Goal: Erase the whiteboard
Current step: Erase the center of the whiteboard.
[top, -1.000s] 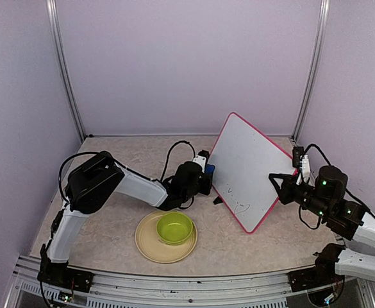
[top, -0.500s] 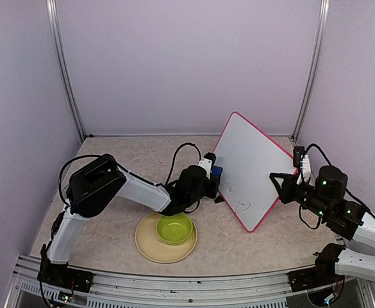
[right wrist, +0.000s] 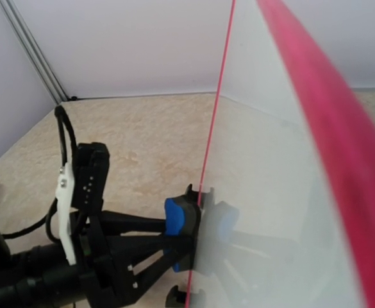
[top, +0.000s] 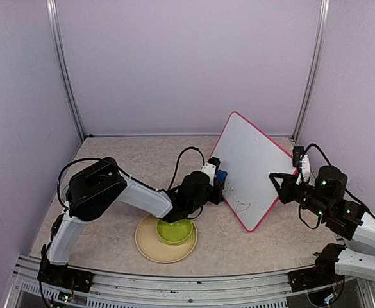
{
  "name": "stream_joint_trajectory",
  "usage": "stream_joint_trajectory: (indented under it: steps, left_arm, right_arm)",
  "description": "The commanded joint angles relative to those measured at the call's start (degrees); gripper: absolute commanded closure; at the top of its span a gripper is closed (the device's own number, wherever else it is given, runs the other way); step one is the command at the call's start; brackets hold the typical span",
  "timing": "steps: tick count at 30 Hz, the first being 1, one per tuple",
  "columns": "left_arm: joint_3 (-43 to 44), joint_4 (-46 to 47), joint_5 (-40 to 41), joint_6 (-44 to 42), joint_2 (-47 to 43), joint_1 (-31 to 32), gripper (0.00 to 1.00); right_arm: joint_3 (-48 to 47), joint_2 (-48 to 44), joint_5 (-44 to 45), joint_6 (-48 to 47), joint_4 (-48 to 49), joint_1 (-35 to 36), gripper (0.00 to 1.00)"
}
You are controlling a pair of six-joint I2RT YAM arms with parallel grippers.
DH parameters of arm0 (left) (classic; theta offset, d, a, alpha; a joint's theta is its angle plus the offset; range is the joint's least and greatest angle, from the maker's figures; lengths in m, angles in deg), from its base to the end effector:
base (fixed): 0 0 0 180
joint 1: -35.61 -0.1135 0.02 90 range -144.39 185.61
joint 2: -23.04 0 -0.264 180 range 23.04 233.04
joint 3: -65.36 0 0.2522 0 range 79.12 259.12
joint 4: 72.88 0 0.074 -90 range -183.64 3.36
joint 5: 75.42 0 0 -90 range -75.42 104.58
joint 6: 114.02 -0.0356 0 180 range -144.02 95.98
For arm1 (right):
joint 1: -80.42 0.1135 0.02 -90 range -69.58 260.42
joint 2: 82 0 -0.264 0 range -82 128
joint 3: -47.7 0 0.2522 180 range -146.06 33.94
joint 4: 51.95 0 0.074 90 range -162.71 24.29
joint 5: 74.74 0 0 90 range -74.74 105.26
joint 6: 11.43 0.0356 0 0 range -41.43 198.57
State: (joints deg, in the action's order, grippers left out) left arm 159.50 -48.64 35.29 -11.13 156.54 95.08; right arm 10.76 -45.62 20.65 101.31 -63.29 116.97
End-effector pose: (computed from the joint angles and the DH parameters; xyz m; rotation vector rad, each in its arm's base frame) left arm 0.2650 -0.4245 0.1171 0.4899 1.7876 -0.5590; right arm 0.1363 0.0969 0.2521 -0.1472 1.8006 0.6651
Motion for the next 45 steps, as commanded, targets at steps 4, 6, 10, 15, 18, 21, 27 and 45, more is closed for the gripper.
stream_joint_trajectory:
  steps: [4, 6, 10, 15, 18, 21, 27, 45]
  left_arm:
    - [6.5, -10.8, 4.2, 4.1, 1.7, -3.8, 1.00]
    - [7.8, -12.9, 4.2, 5.2, 2.3, -5.8, 1.00]
    - [8.9, -13.9, 2.1, 5.5, 3.0, -7.4, 1.00]
    - [9.1, -13.1, -0.7, 4.6, 3.9, -7.0, 1.00]
    - [8.0, -11.4, -1.9, 4.0, 3.8, -6.3, 1.00]
    - [6.6, -9.4, -2.7, 2.8, 3.5, -5.4, 1.00]
    - [3.6, -5.1, -3.8, 0.5, 1.8, -2.9, 1.00]
    - [3.3, -1.7, -3.8, -6.9, -0.1, 5.6, 1.00]
  right_arm:
    - [-1.5, -0.8, -7.5, 2.4, 7.7, 0.5, 1.00]
    - [-1.5, -0.6, -7.5, 2.2, 7.7, 0.5, 1.00]
    - [-1.7, 0.1, -7.7, 2.1, 8.2, 0.5, 1.00]
    - [-1.9, 1.1, -7.7, 1.9, 8.7, 0.5, 1.00]
    - [-1.9, 1.3, -7.7, 1.8, 8.7, 0.5, 1.00]
    - [-1.7, 1.0, -7.6, 1.9, 8.6, 0.5, 1.00]
    - [-1.2, 1.0, -7.7, 2.3, 9.1, 0.5, 1.00]
    - [-0.5, 0.5, -7.7, 2.8, 9.4, 0.5, 1.00]
